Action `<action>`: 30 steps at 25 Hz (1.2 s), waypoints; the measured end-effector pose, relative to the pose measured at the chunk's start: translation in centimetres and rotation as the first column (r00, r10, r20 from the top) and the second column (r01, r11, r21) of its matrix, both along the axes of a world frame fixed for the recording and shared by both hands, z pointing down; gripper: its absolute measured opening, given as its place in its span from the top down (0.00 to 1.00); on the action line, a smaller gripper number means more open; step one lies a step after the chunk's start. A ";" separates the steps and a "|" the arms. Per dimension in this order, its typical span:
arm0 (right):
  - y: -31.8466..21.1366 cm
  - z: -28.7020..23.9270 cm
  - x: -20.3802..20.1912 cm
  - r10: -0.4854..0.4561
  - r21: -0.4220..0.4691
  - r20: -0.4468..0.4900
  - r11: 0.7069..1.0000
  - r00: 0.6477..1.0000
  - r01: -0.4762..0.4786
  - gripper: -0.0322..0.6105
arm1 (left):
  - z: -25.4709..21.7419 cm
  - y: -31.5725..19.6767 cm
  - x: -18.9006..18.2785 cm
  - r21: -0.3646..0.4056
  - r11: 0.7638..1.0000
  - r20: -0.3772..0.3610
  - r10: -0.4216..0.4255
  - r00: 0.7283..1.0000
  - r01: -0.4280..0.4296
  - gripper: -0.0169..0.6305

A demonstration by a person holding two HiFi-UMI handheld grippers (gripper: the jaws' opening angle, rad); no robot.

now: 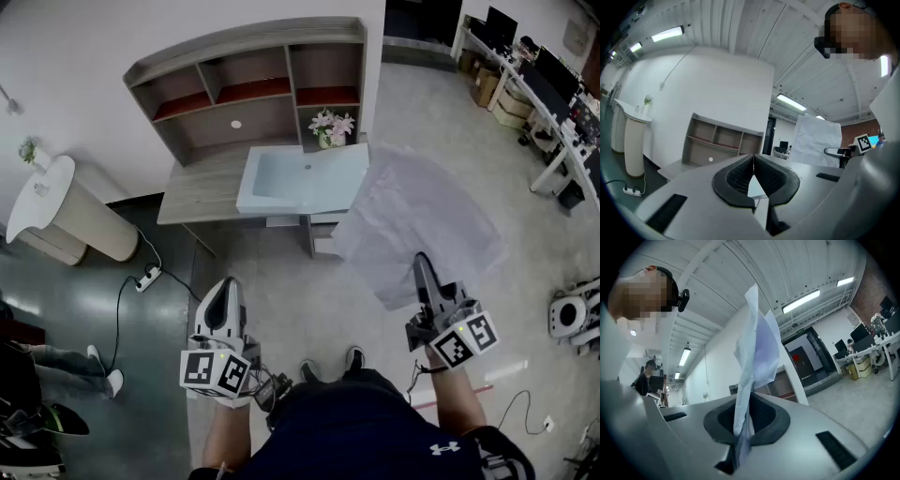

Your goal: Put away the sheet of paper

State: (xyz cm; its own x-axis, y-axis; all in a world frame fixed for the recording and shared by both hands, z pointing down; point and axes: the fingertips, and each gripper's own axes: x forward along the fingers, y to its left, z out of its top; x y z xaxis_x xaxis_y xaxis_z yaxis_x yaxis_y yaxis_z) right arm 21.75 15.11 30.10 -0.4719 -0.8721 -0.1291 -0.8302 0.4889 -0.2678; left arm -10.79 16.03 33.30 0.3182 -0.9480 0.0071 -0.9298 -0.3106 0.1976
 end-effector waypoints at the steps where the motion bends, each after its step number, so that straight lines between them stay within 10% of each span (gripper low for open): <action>1: 0.0 0.0 -0.1 0.000 -0.001 0.001 1.000 1.000 0.000 0.93 | -0.1 0.0 0.0 0.002 1.000 0.001 0.004 1.000 -0.004 0.95; 30: 1.9 -0.3 -1.4 0.152 -0.013 0.022 0.988 0.988 -0.152 0.93 | 1.4 0.9 -3.6 -0.032 0.997 -0.040 0.075 0.996 -0.076 0.95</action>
State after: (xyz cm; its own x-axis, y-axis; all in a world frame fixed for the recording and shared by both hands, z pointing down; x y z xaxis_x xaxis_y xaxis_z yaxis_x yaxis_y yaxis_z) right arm 20.32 17.04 29.79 -0.3306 -0.9350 -0.1282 -0.8885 0.3541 -0.2919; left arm -14.42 16.92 34.69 0.3894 -0.9207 0.0249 -0.8955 -0.3722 0.2440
